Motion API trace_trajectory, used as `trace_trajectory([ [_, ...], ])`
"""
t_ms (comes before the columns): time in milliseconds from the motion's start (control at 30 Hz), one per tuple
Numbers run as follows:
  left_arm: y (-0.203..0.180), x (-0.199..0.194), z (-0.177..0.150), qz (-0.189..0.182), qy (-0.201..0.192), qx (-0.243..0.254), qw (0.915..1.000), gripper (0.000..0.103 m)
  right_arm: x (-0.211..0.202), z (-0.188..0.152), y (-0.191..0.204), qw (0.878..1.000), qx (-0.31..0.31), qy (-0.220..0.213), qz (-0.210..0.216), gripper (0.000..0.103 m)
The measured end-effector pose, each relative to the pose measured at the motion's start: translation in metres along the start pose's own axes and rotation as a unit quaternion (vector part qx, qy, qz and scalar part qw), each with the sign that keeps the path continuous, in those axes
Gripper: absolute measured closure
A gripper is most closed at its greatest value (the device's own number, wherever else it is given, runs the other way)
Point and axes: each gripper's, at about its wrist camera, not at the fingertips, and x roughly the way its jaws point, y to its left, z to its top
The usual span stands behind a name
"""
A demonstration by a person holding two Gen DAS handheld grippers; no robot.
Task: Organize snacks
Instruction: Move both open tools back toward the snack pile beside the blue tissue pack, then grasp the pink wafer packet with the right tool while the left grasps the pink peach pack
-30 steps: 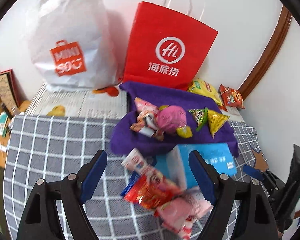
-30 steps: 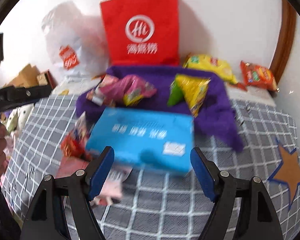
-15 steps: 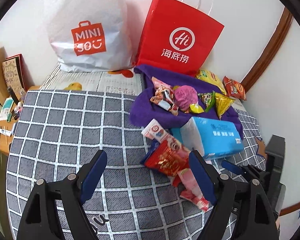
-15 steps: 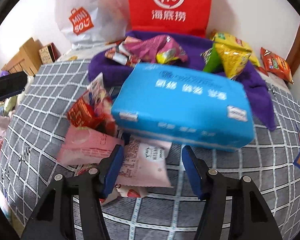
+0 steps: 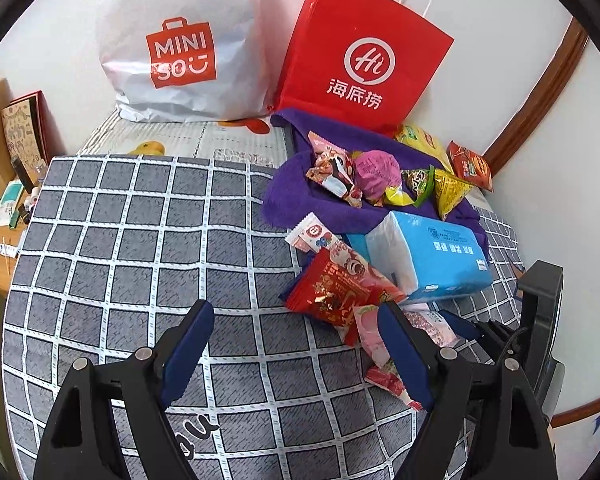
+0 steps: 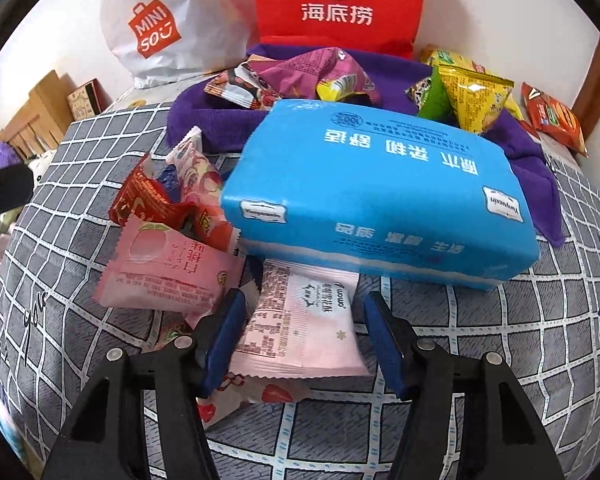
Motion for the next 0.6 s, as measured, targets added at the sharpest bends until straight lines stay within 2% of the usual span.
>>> trace_trajectory([
  [600, -0.006, 0.015, -0.005, 0.012, 0.027, 0.000, 0.9996, 0.020, 0.000, -0.003, -0.005, 1.000, 0.008, -0.011, 0.015, 0.042],
])
